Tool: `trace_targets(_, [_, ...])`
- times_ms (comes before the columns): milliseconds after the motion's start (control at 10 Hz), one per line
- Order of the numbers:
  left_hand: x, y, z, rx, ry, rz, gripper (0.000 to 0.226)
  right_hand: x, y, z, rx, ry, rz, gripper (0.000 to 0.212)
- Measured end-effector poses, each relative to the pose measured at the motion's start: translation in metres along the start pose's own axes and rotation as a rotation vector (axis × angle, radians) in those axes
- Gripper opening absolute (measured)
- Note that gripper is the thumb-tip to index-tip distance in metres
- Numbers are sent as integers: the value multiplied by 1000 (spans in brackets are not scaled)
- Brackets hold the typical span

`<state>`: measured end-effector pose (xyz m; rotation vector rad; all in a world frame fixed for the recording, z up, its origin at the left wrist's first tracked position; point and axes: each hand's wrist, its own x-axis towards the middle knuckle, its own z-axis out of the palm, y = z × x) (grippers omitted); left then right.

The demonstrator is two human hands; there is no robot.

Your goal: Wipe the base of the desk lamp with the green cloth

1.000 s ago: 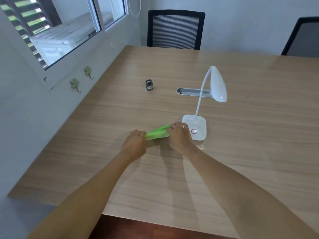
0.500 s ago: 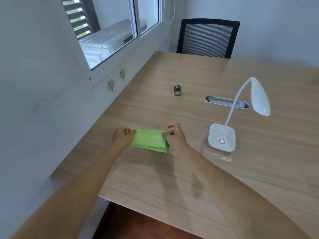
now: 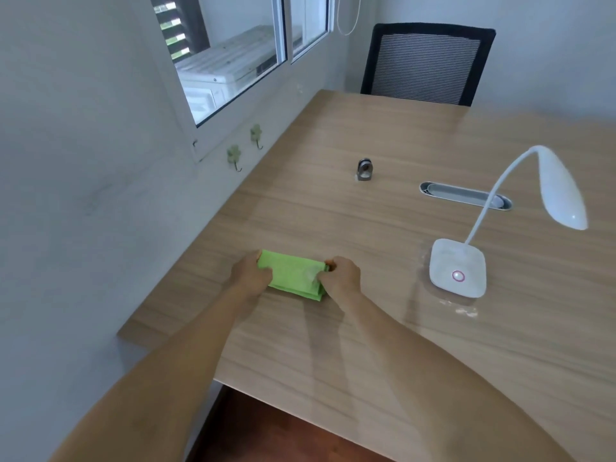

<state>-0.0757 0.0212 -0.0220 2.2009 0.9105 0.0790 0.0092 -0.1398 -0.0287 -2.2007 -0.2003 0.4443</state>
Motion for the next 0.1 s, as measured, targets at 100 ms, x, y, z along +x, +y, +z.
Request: trace_targets(100, [-2, 4, 6, 313, 50, 7, 56, -4, 6, -1, -192, 20, -110, 19])
